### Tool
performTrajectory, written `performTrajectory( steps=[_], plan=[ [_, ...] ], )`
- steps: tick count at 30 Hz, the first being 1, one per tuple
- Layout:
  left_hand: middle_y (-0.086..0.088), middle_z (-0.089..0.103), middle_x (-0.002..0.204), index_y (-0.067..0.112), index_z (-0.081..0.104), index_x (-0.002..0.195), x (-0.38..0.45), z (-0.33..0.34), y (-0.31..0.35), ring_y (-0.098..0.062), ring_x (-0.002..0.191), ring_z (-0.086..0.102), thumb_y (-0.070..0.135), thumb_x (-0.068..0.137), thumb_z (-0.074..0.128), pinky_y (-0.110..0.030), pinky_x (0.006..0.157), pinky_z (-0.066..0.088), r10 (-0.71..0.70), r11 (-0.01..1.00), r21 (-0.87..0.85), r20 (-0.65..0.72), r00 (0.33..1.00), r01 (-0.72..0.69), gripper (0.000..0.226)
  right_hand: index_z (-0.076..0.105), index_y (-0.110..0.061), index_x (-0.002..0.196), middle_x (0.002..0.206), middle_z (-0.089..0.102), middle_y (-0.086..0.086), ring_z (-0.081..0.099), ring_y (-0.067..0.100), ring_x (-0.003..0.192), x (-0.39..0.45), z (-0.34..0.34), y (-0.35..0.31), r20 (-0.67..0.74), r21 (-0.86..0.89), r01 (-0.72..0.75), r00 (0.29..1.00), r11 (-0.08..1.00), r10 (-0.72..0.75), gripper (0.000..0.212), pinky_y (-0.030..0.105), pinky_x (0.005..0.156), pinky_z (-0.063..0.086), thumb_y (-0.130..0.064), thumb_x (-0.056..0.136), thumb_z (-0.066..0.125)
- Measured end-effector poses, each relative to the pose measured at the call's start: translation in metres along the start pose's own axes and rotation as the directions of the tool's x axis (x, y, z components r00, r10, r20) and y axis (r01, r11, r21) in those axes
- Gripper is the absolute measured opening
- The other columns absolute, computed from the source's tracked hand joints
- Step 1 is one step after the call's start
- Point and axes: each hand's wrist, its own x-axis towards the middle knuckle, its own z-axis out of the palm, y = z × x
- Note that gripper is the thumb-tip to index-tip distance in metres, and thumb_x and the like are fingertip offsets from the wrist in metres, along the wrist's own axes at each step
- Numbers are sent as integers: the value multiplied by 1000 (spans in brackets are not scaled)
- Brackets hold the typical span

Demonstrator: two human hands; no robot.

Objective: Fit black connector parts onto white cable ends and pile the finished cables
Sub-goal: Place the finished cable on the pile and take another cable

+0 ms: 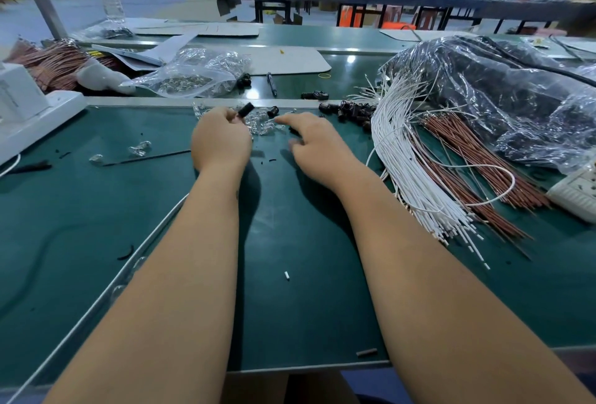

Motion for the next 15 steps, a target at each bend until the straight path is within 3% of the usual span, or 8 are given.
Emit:
performTrajectory(
  steps=[3,5,8,11,15],
  plan=[
    [-2,63,80,15,66,98,-4,6,7,-25,84,58,19,96,50,-27,69,39,109,986,-144,131,985,-90,17,30,-32,150,158,26,-2,24,24,141,2,5,0,198,-238,52,980,970,-4,51,37,114,19,-31,101,42],
    [4,58,70,18,64,90,-4,8,9,-22,78,57,19,95,52,-28,70,41,128,972,-216,159,979,-92,13,28,-34,150,159,24,-6,22,22,143,2,8,0,231,-314,83,973,946,-8,49,37,113,17,-37,102,37],
    [-1,64,76,18,64,87,-3,7,8,-22,78,60,18,94,53,-36,76,49,100,942,-332,132,986,-51,14,39,-32,145,152,39,-7,32,23,137,1,9,0,176,-335,90,984,938,-32,43,39,109,24,-33,102,37],
    [-3,67,81,19,64,81,-3,5,8,-23,82,64,17,93,52,-41,83,53,67,923,-384,100,993,-23,17,58,-26,130,132,58,-1,47,25,122,1,7,-3,84,-304,110,993,946,-88,34,41,101,40,-25,98,47],
    [2,64,68,22,61,73,-5,5,9,-21,71,59,16,89,51,-39,76,52,76,907,-421,115,990,-20,20,73,-15,104,108,67,6,58,25,103,-1,3,-7,-21,-182,75,997,980,-80,27,39,86,49,-4,87,55]
  ],
)
